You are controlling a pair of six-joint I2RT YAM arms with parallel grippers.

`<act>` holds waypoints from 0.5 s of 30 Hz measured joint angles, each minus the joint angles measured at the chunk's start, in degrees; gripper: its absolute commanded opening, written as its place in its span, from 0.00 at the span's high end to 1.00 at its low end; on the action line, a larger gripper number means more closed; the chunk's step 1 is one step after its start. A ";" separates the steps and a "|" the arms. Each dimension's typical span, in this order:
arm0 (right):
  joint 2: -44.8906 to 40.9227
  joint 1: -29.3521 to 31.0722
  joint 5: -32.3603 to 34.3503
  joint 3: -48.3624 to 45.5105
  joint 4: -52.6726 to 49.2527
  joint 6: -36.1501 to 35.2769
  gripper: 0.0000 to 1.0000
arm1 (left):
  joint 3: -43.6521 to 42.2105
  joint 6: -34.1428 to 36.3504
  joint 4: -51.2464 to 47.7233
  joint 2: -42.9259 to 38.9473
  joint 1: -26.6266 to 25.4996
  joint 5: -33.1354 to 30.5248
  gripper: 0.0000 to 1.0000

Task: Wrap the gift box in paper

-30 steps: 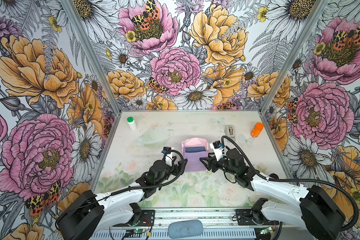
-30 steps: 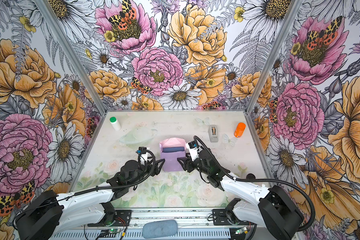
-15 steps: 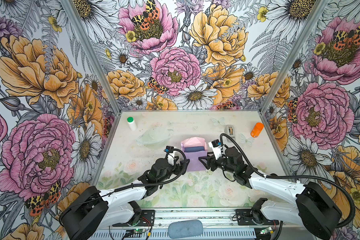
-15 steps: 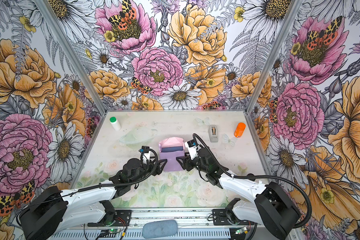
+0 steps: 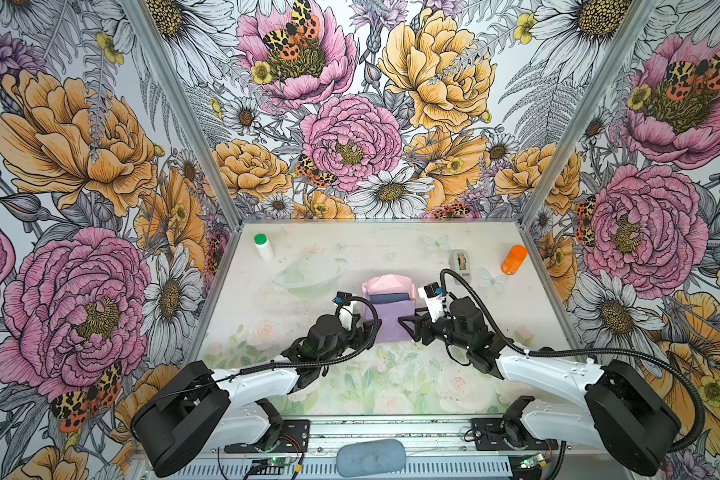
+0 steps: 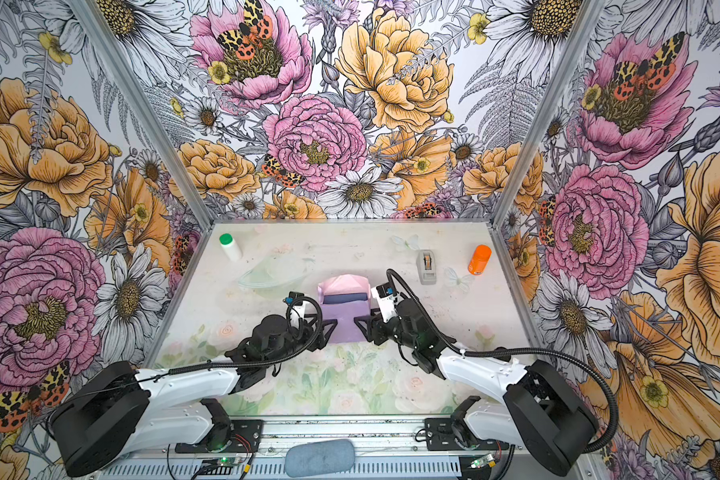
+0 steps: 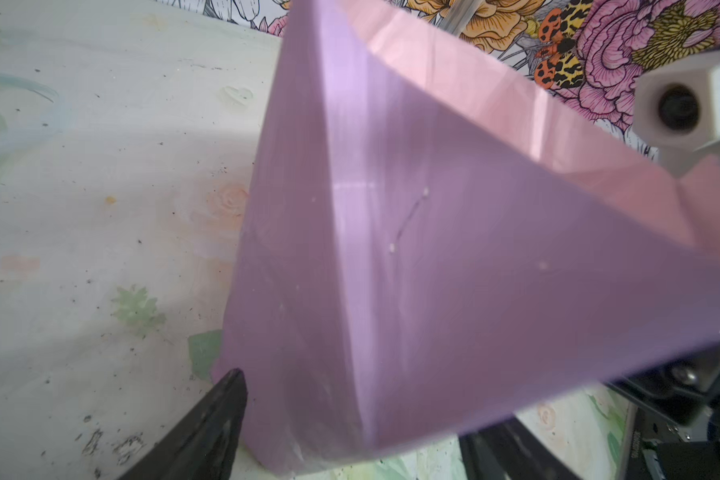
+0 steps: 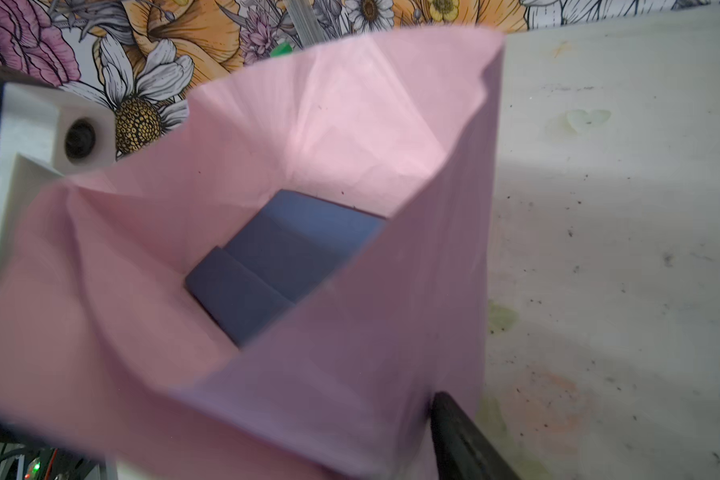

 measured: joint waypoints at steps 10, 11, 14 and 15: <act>-1.05 -0.02 0.04 -3.39 1.42 -2.71 0.44 | -2.21 2.21 7.65 8.00 0.00 2.36 0.35; -0.74 0.00 0.02 -3.39 2.03 -3.23 0.46 | -2.25 2.45 8.68 9.18 0.00 2.67 0.37; 1.01 0.00 -0.15 -3.34 3.65 -4.76 0.51 | -2.27 3.06 11.52 12.48 0.00 3.23 0.41; 1.66 0.00 -0.20 -3.30 3.96 -5.11 0.54 | -2.27 3.19 12.44 13.46 0.00 3.39 0.43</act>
